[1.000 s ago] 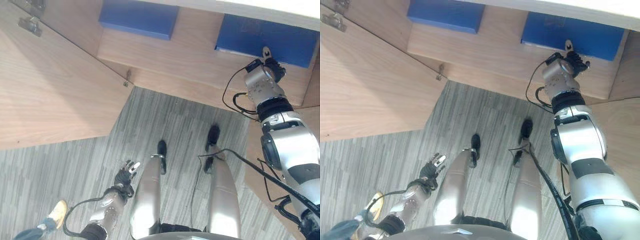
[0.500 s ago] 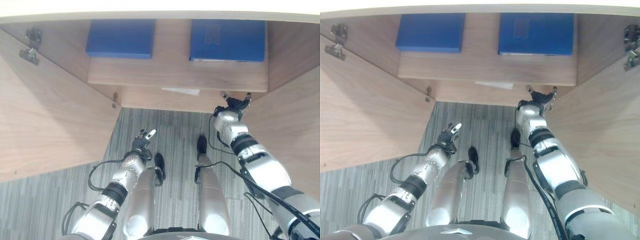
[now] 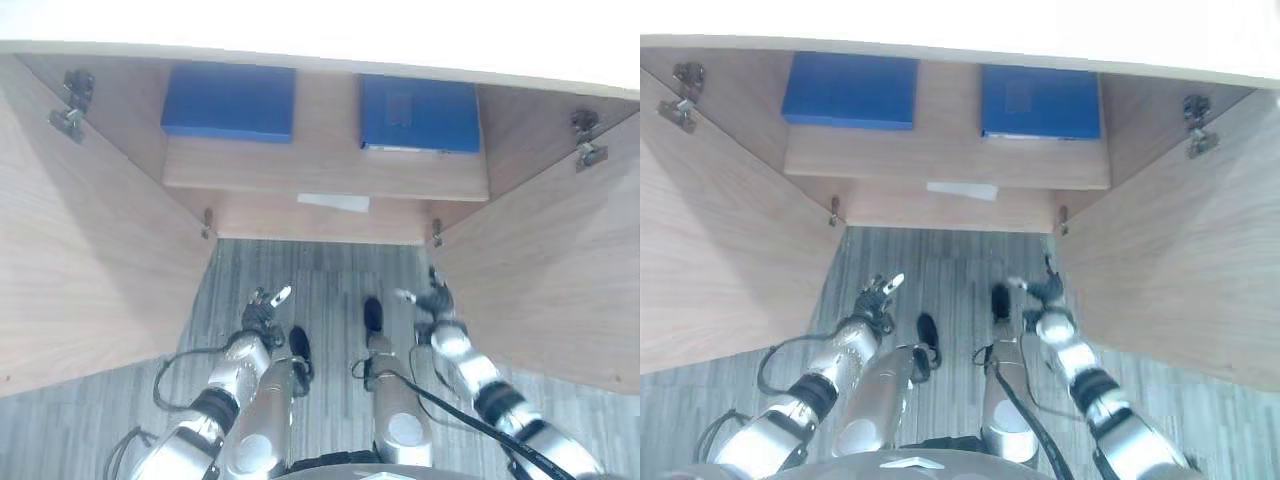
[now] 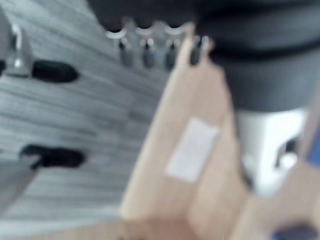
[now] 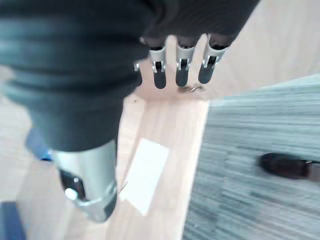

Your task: Put the empty folder in the office cabinet

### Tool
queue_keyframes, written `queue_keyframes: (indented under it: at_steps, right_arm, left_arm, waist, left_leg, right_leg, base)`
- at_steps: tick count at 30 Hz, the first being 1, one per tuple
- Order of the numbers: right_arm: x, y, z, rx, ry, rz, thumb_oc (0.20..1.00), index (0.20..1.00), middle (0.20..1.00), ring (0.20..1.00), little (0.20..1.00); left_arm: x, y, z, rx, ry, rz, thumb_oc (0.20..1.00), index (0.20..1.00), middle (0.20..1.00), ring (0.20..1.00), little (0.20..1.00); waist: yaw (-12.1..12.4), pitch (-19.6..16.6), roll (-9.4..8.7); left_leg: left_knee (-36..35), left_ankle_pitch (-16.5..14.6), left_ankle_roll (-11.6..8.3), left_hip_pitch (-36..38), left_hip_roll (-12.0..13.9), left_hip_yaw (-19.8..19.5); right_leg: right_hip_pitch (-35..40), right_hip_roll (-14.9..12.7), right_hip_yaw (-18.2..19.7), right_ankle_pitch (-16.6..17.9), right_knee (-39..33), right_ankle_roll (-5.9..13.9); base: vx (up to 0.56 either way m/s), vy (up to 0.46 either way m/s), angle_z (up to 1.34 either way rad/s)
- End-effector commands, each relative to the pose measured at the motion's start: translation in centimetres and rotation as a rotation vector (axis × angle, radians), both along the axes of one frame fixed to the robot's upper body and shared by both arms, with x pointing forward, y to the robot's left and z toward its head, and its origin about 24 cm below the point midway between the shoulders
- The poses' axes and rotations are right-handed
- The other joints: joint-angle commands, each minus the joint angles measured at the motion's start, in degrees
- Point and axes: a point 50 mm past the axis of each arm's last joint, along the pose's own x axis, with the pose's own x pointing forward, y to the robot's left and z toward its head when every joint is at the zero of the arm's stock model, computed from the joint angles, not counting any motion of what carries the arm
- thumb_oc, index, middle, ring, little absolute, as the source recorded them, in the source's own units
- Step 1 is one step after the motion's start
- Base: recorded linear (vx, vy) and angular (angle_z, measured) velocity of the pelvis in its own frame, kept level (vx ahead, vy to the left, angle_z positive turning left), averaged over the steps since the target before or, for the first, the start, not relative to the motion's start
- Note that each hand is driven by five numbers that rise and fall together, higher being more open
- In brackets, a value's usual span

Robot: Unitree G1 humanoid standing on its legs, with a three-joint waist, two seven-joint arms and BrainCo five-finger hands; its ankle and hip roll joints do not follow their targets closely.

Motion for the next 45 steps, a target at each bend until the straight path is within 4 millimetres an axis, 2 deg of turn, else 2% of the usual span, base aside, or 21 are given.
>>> queue_keyframes:
  at_steps: [1,2,4,5,6,7,9,11,12,16,19,21,22,23,27,34,38,39,42,43,45]
  right_arm:
    - [0.4,-5.4,1.8,-0.084,-0.169,-0.171,1.000,1.000,1.000,1.000,1.000]
    - [0.4,-5.4,1.8,-0.084,-0.169,-0.171,1.000,1.000,1.000,1.000,1.000]
    - [-1.7,-7.5,0.5,-0.102,-0.135,-0.303,1.000,1.000,1.000,1.000,1.000]
    - [-1.7,-7.5,0.5,-0.102,-0.135,-0.303,1.000,1.000,1.000,1.000,1.000]
    - [-2.6,-8.2,0.0,-0.116,-0.129,-0.346,1.000,1.000,1.000,1.000,1.000]
    - [-4.8,-9.3,-1.2,-0.115,-0.086,-0.451,1.000,1.000,1.000,1.000,1.000]
    - [-5.5,-9.7,-1.5,-0.110,-0.076,-0.492,1.000,1.000,1.000,1.000,1.000]
    - [-6.4,-10.0,-1.7,-0.129,-0.072,-0.551,1.000,1.000,1.000,1.000,1.000]
    - [-7.0,-10.6,-1.7,-0.136,-0.075,-0.657,1.000,1.000,1.000,1.000,1.000]
    - [-8.1,-11.3,-1.7,-0.147,-0.088,-0.829,1.000,1.000,1.000,1.000,1.000]
    - [-8.5,-11.5,-1.7,-0.148,-0.088,-0.920,1.000,1.000,1.000,1.000,1.000]
    - [-8.5,-11.5,-1.7,-0.148,-0.088,-0.920,1.000,1.000,1.000,1.000,1.000]
    - [-9.4,-12.3,-1.6,-0.170,-0.082,-1.130,1.000,1.000,1.000,1.000,1.000]
    - [-9.6,-12.5,-1.6,-0.180,-0.081,-1.163,1.000,1.000,1.000,1.000,1.000]
    - [-10.0,-13.1,-1.5,-0.181,-0.088,-1.216,1.000,1.000,1.000,1.000,1.000]
    - [-9.1,-15.6,-0.6,-0.125,-0.123,-1.160,1.000,1.000,1.000,1.000,1.000]
    - [-7.1,-19.9,2.2,-0.017,-0.184,-1.020,1.000,1.000,1.000,1.000,1.000]
    - [-6.7,-20.3,2.7,-0.008,-0.213,-0.981,1.000,1.000,1.000,1.000,1.000]
    - [-4.5,-22.9,6.5,-0.024,-0.295,-0.896,1.000,1.000,1.000,1.000,1.000]
    - [-2.9,-24.0,9.2,-0.018,-0.364,-0.879,1.000,1.000,1.000,1.000,1.000]
    - [-1.4,-24.9,11.9,-0.004,-0.443,-0.848,1.000,1.000,1.000,1.000,1.000]
  left_arm:
    - [-3.4,2.6,-1.9,0.048,-0.096,-0.090,1.000,1.000,1.000,1.000,1.000]
    - [-3.4,2.6,-1.9,0.048,-0.096,-0.090,1.000,1.000,1.000,1.000,1.000]
    - [-6.8,4.3,-3.6,0.062,-0.080,-0.137,1.000,1.000,1.000,1.000,1.000]
    - [-6.8,4.3,-3.6,0.062,-0.080,-0.137,1.000,1.000,1.000,1.000,1.000]
    - [-7.9,4.9,-4.0,0.062,-0.076,-0.142,1.000,1.000,1.000,1.000,1.000]
    - [-10.4,6.1,-4.7,0.060,-0.040,-0.118,1.000,1.000,1.000,1.000,1.000]
    - [-11.0,6.5,-5.0,0.067,-0.007,-0.096,1.000,1.000,1.000,1.000,1.000]
    - [-11.6,7.0,-5.1,0.071,0.026,-0.065,1.000,1.000,1.000,1.000,1.000]
    - [-11.7,7.4,-5.2,0.075,0.043,-0.046,1.000,1.000,1.000,1.000,1.000]
    - [-12.1,8.1,-5.3,0.061,0.060,0.005,1.000,1.000,1.000,1.000,1.000]
    - [-12.2,8.2,-5.3,0.061,0.065,0.016,1.000,1.000,1.000,1.000,1.000]
    - [-12.2,8.2,-5.3,0.061,0.065,0.016,1.000,1.000,1.000,1.000,1.000]
    - [-13.0,8.2,-5.9,0.054,0.092,0.027,1.000,1.000,1.000,1.000,1.000]
    - [-13.2,8.3,-6.0,0.057,0.102,0.027,1.000,1.000,1.000,1.000,1.000]
    - [-13.6,8.6,-6.3,0.071,0.139,0.006,1.000,1.000,1.000,1.000,1.000]
    - [-14.0,9.4,-6.3,0.117,0.188,-0.058,1.000,1.000,1.000,1.000,1.000]
    - [-14.6,11.0,-6.1,0.168,0.235,-0.113,1.000,1.000,1.000,1.000,1.000]
    - [-14.6,11.2,-6.1,0.179,0.245,-0.122,1.000,1.000,1.000,1.000,1.000]
    - [-14.0,11.7,-5.6,0.195,0.236,-0.162,1.000,1.000,1.000,1.000,1.000]
    - [-13.0,11.8,-5.2,0.197,0.213,-0.172,1.000,1.000,1.000,1.000,1.000]
    - [-12.2,11.6,-5.1,0.198,0.191,-0.188,1.000,1.000,1.000,1.000,1.000]
  waist:
    - [2.02,-2.29,3.16]
    - [2.02,-2.29,3.16]
    - [2.38,-3.00,3.64]
    - [2.38,-3.00,3.64]
    - [2.51,-3.23,3.91]
    - [2.48,-3.94,4.68]
    - [2.29,-4.51,4.95]
    - [1.95,-5.60,5.44]
    - [1.76,-6.43,6.98]
    - [1.20,-8.42,9.57]
    - [1.22,-9.06,10.26]
    - [1.22,-9.05,10.26]
    - [1.56,-11.50,10.82]
    - [1.72,-11.70,10.63]
    - [1.54,-13.23,10.46]
    - [2.34,-14.87,10.45]
    - [3.70,-15.40,10.40]
    - [3.81,-15.37,10.49]
    - [4.28,-14.42,11.32]
    - [4.42,-13.09,12.29]
    - [4.44,-11.78,13.52]
  left_leg:
    - [-4.12,-8.37,-2.87,12.40,1.34,-2.12]
    - [-4.12,-8.37,-2.87,12.40,1.34,-2.12]
    - [-7.44,-7.41,-2.85,15.11,1.24,-1.81]
    - [-7.44,-7.41,-2.85,15.11,1.24,-1.81]
    - [-9.09,-6.77,-2.92,16.32,1.31,-1.16]
    - [-13.42,-4.88,-3.40,19.89,1.87,1.30]
    - [-15.11,-4.13,-3.35,21.05,2.10,2.04]
    - [-16.78,-2.99,-3.20,21.73,2.69,3.21]
    - [-17.88,-2.87,-3.25,22.27,3.84,3.56]
    - [-20.41,0.70,-3.08,21.48,5.69,5.30]
    - [-21.16,1.45,-2.89,21.45,5.86,5.33]
    - [-21.17,1.45,-2.89,21.45,5.86,5.33]
    - [-23.23,2.64,-3.44,21.79,5.63,5.45]
    - [-23.59,3.85,-3.65,21.83,5.78,6.32]
    - [-25.16,4.73,-5.01,23.36,6.17,5.34]
    - [-26.53,5.29,-6.48,24.81,6.57,3.72]
    - [-26.68,5.76,-7.54,24.94,6.83,2.65]
    - [-26.65,5.82,-7.67,24.80,6.86,2.55]
    - [-26.49,6.36,-8.14,23.12,6.79,2.19]
    - [-26.47,6.82,-8.37,21.61,6.61,1.87]
    - [-26.49,7.30,-8.60,20.11,6.31,1.50]
  right_leg:
    - [0.52,3.65,-4.08,0.71,-4.13,2.05]
    - [0.52,3.65,-4.08,0.71,-4.13,2.05]
    - [1.64,3.66,-5.87,1.31,-4.91,2.82]
    - [1.64,3.66,-5.87,1.31,-4.91,2.82]
    - [2.01,3.55,-7.27,1.66,-4.92,3.24]
    - [2.34,2.60,-11.59,3.04,-4.03,3.95]
    - [2.51,2.00,-12.12,3.44,-2.73,4.05]
    - [2.94,1.09,-11.91,3.33,0.86,3.72]
    - [4.45,1.38,-11.59,0.67,4.03,3.63]
    - [7.80,2.03,-10.83,-7.32,10.75,0.74]
    - [9.72,2.39,-10.30,-9.94,11.96,0.03]
    - [9.72,2.39,-10.30,-9.94,11.96,0.03]
    - [14.71,3.33,-10.08,-12.39,8.27,0.18]
    - [15.46,3.95,-10.34,-10.85,5.76,-0.38]
    - [17.25,5.26,-9.76,-9.78,1.45,-0.61]
    - [19.43,6.37,-11.09,-8.67,-2.80,-1.14]
    - [20.37,6.36,-13.23,-8.03,-4.66,-1.21]
    - [20.28,6.33,-13.43,-8.05,-4.67,-1.19]
    - [18.42,5.75,-14.18,-8.01,-4.23,-1.12]
    - [16.60,5.38,-14.35,-8.07,-3.73,-1.18]
    - [14.83,5.11,-14.32,-8.25,-3.17,-1.27]
  base:
    - [-0.22,0.080,-0.06]
    - [-0.26,0.103,-0.06]
    - [-0.10,0.072,-0.15]
    - [-0.08,0.084,-0.42]
    - [-0.18,0.221,-0.37]
    - [-0.18,0.221,-0.37]
    - [-0.16,0.157,-0.51]
    - [-0.15,0.123,-1.31]
    - [-0.17,0.122,-0.88]
    - [-0.14,0.059,-0.55]
    - [-0.05,-0.006,-0.45]
    - [-0.01,-0.059,-0.45]
    - [-0.04,-0.196,-0.28]
    - [-0.03,-0.246,-0.02]
    - [0.04,-0.190,-0.28]
    - [0.04,-0.187,-0.01]
    - [0.03,-0.238,0.28]
    - [-0.07,-0.182,0.16]
    - [-0.17,-0.091,0.08]
    - [-0.26,-0.035,0.12]
    - [-0.29,0.000,0.12]
